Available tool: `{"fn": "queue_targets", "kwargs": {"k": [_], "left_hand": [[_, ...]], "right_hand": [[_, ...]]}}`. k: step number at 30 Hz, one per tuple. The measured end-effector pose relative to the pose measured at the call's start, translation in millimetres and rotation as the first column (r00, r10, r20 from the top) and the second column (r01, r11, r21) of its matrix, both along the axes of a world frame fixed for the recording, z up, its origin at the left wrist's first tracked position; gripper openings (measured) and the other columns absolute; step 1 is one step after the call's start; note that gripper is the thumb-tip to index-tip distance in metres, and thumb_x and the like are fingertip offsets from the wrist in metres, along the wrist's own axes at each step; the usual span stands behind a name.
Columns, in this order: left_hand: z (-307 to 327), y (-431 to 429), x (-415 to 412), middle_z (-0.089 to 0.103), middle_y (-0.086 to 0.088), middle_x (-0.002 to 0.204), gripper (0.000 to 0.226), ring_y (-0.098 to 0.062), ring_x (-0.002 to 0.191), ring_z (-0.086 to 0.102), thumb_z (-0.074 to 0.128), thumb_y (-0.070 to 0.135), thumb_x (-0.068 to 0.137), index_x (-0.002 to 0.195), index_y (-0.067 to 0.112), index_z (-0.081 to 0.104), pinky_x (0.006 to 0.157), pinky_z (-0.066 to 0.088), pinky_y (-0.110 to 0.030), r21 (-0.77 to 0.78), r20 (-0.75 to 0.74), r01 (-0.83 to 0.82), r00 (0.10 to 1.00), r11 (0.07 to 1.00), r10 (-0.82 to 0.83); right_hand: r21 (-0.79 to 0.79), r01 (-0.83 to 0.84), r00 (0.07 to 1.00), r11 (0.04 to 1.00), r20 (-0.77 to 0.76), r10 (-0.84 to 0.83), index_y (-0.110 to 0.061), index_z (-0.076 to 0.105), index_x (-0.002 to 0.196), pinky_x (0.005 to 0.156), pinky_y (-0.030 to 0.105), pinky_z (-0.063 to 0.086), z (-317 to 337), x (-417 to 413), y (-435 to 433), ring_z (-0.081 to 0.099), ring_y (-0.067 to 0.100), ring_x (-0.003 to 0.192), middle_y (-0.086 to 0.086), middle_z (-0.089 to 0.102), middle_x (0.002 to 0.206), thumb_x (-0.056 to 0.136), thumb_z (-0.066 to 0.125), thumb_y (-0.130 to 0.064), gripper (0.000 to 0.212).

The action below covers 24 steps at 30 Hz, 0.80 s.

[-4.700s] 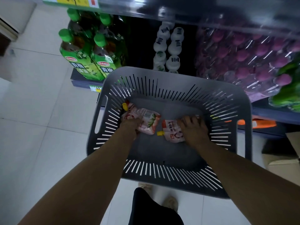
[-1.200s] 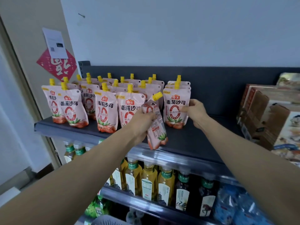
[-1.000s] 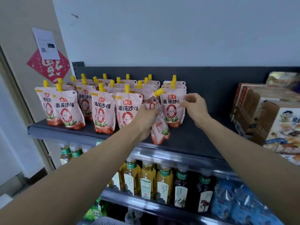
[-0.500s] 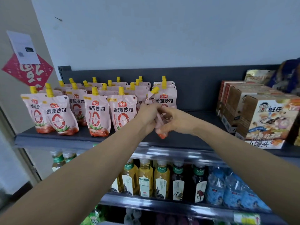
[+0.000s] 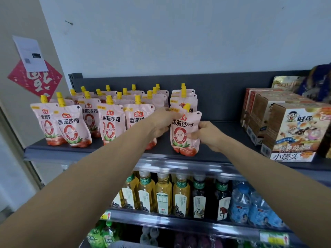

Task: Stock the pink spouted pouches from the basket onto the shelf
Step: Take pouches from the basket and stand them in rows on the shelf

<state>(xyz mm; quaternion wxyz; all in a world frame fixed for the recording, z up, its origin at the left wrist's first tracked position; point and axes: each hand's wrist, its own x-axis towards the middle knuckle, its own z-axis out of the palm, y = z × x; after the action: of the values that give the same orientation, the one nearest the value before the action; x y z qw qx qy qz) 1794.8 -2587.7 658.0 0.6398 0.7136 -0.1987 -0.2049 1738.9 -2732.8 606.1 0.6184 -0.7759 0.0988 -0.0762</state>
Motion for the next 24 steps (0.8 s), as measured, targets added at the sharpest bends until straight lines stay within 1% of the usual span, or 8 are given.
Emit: {"fn": "queue_targets", "kwargs": {"k": [3,6,8,11,13,17,21,24], "left_hand": [[7.9,-2.7,0.1,0.062,-0.013,0.124,0.046,-0.025,0.109,0.06,0.06,0.01,0.087,0.131,0.005,0.047,0.099,0.047,-0.041,0.055,0.076,-0.035,0.997,0.998,0.031],[16.1,-5.0,-2.6,0.065,-0.013,0.113,0.036,-0.022,0.09,0.063,0.058,0.005,0.088,0.124,0.003,0.055,0.076,0.052,-0.033,0.105,0.087,-0.036,0.996,0.994,0.027],[19.5,-9.0,-2.3,0.064,-0.013,0.116,0.035,-0.025,0.096,0.064,0.058,0.0,0.087,0.121,0.006,0.057,0.074,0.055,-0.037,0.093,0.103,-0.086,0.992,0.992,0.077],[18.4,-13.2,1.2,0.063,-0.011,0.11,0.021,-0.027,0.1,0.063,0.053,-0.006,0.088,0.095,0.01,0.064,0.087,0.056,-0.039,0.001,0.136,-0.192,0.972,0.981,0.19],[16.1,-12.9,3.0,0.062,-0.009,0.103,0.023,-0.021,0.09,0.061,0.052,-0.006,0.088,0.081,0.013,0.062,0.081,0.057,-0.034,-0.023,0.162,-0.211,0.964,0.977,0.211],[17.6,-4.6,2.2,0.061,-0.008,0.114,0.031,-0.012,0.086,0.059,0.05,-0.011,0.087,0.111,0.006,0.062,0.061,0.053,-0.017,-0.012,0.249,-0.204,0.947,0.979,0.201],[23.7,10.3,1.7,0.061,-0.008,0.121,0.043,-0.016,0.109,0.056,0.049,-0.015,0.084,0.121,0.006,0.058,0.084,0.045,-0.022,-0.01,0.406,-0.243,0.886,0.97,0.226],[26.8,19.5,-0.3,0.061,-0.007,0.122,0.039,-0.016,0.11,0.055,0.048,-0.012,0.086,0.118,0.008,0.059,0.083,0.043,-0.021,-0.022,0.46,-0.285,0.848,0.958,0.263]], "right_hand": [[-0.007,-0.034,0.999,0.999,-0.015,0.034,-0.004,0.062,0.115,0.098,0.044,0.048,2.6,0.2,-3.3,0.061,0.028,0.111,0.012,0.066,0.118,0.085,0.056,0.01,0.034],[0.048,-0.086,0.996,0.995,-0.02,0.087,-0.006,0.06,0.116,0.094,0.043,0.05,2.4,-1.1,-3.1,0.061,0.027,0.108,0.009,0.065,0.115,0.089,0.053,0.007,0.031],[0.046,-0.095,0.995,0.994,-0.01,0.095,-0.007,0.06,0.118,0.096,0.045,0.049,0.0,-0.5,-2.8,0.061,0.028,0.111,0.01,0.065,0.118,0.09,0.052,0.003,0.03],[0.001,-0.07,0.998,0.998,-0.004,0.07,-0.008,0.058,0.121,0.099,0.048,0.048,-3.8,2.7,-3.8,0.06,0.029,0.114,0.011,0.064,0.123,0.092,0.053,-0.001,0.031],[-0.009,-0.05,0.999,0.999,0.014,0.051,-0.008,0.058,0.122,0.1,0.049,0.047,-5.7,5.3,-3.1,0.06,0.03,0.114,0.011,0.064,0.124,0.091,0.054,-0.002,0.031],[0.005,-0.024,0.998,1.0,0.056,0.023,-0.005,0.057,0.122,0.1,0.046,0.047,-8.2,12.1,3.3,0.058,0.03,0.116,0.012,0.062,0.125,0.091,0.054,-0.001,0.031],[-0.009,-0.036,0.997,0.999,0.066,0.036,-0.006,0.057,0.122,0.092,0.037,0.05,-8.2,13.7,8.3,0.059,0.025,0.112,0.008,0.063,0.122,0.09,0.055,0.001,0.033],[-0.026,-0.046,0.998,0.999,0.038,0.047,-0.011,0.061,0.113,0.09,0.036,0.05,-8.6,12.8,8.5,0.058,0.022,0.109,0.004,0.064,0.115,0.086,0.059,0.004,0.031]]}}
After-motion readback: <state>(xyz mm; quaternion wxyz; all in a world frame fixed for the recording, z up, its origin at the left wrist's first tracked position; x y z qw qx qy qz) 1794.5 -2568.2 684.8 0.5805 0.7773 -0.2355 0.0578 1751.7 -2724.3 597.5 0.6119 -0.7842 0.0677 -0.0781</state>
